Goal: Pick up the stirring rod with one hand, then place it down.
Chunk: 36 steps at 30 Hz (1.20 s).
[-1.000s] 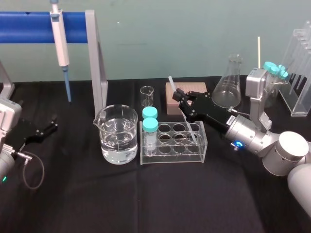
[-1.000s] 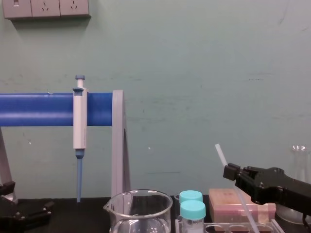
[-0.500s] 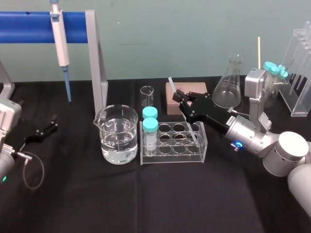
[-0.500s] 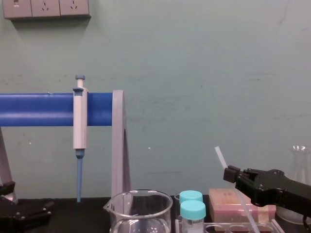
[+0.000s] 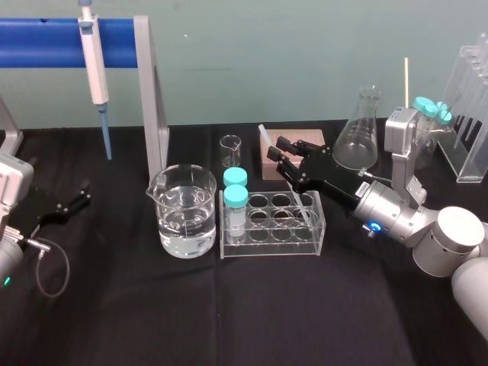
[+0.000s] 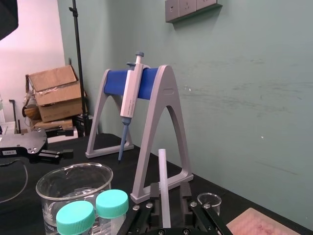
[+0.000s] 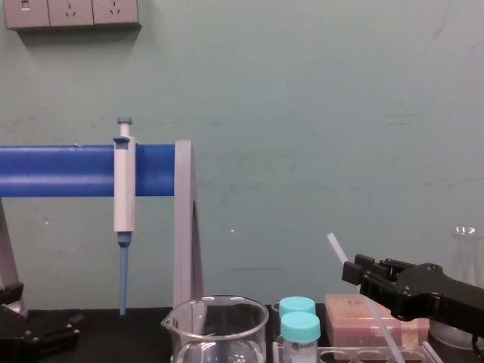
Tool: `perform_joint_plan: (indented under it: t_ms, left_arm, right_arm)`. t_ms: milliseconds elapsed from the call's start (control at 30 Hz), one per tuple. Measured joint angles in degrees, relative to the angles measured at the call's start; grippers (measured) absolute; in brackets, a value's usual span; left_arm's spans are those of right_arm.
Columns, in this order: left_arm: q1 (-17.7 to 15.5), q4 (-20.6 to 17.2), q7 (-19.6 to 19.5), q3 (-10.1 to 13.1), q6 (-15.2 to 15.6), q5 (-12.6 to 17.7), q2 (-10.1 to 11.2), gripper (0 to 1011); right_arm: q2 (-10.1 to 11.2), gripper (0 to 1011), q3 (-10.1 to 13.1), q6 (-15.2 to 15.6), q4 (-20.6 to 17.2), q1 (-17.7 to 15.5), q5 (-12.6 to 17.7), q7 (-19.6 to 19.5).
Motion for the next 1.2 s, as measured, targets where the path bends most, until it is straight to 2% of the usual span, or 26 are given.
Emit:
perform_joint_plan:
  t_ms: [333,400,433,500,533,633,667,800,1000,1200]
  left_arm:
    - [0.0,0.0,0.0,0.0,0.0,0.0,0.0,1000]
    - [0.0,0.0,0.0,0.0,0.0,0.0,0.0,1000]
    - [0.0,0.0,0.0,0.0,0.0,0.0,0.0,1000]
    - [0.0,0.0,0.0,0.0,0.0,0.0,0.0,1000]
    - [0.0,0.0,0.0,0.0,0.0,0.0,0.0,1000]
    - [0.0,0.0,0.0,0.0,0.0,0.0,0.0,1000]
    - [0.0,0.0,0.0,0.0,0.0,0.0,0.0,1000]
    - [0.0,0.0,0.0,0.0,0.0,0.0,0.0,1000]
    - [0.0,0.0,0.0,0.0,0.0,0.0,0.0,1000]
    - [0.0,0.0,0.0,0.0,0.0,0.0,0.0,1000]
  right_arm:
    - [0.0,570,0.0,0.0,0.0,0.0,0.0,0.0]
    - [0.0,609,0.0,0.0,0.0,0.0,0.0,0.0]
    - [0.0,670,0.0,0.0,0.0,0.0,0.0,0.0]
    - [0.0,711,0.0,0.0,0.0,0.0,0.0,0.0]
    - [0.0,768,0.0,0.0,0.0,0.0,0.0,0.0]
    - [0.0,820,0.0,0.0,0.0,0.0,0.0,0.0]
    - [0.0,872,0.0,0.0,0.0,0.0,0.0,0.0]
    - [0.0,973,0.0,0.0,0.0,0.0,0.0,0.0]
    - [0.1,1000,0.0,0.1,-0.5,-0.1,-0.1,0.0]
    - [1.4,1000,0.2,1.3,-8.0,-2.7,-1.9,-4.7]
